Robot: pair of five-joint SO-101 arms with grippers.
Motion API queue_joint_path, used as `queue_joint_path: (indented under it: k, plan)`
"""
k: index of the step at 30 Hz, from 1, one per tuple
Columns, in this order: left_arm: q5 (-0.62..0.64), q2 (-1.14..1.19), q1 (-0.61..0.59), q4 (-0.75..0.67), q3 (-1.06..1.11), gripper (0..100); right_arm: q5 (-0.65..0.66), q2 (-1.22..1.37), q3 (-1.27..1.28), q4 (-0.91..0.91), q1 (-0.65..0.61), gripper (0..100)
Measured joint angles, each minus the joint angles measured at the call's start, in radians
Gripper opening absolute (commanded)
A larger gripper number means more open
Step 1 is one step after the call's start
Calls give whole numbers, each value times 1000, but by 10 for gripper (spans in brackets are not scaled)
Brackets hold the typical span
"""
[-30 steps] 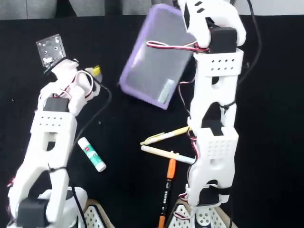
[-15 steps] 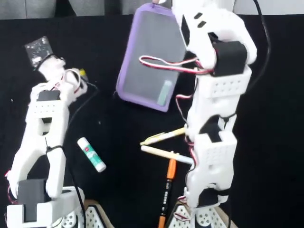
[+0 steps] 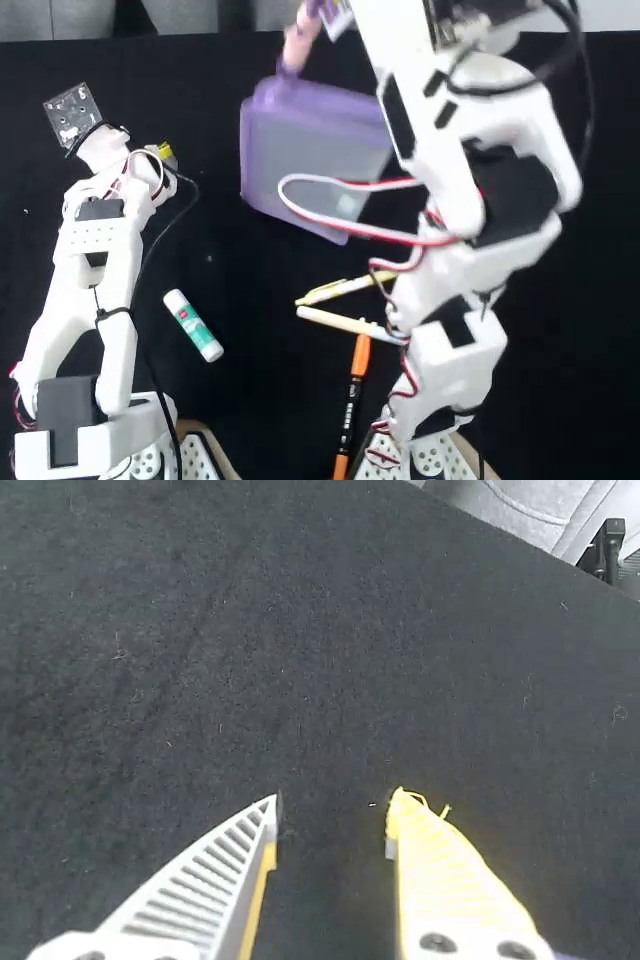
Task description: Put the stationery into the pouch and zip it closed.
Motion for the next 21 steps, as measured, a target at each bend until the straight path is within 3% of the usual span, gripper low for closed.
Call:
queue_joint_path:
  k: [9,21]
  plan:
    - [0,0,0,0,0,181,81,-115,-17,0,0,15]
    - [0,0,0,0,0,181,91,-127,44,-57,0,15]
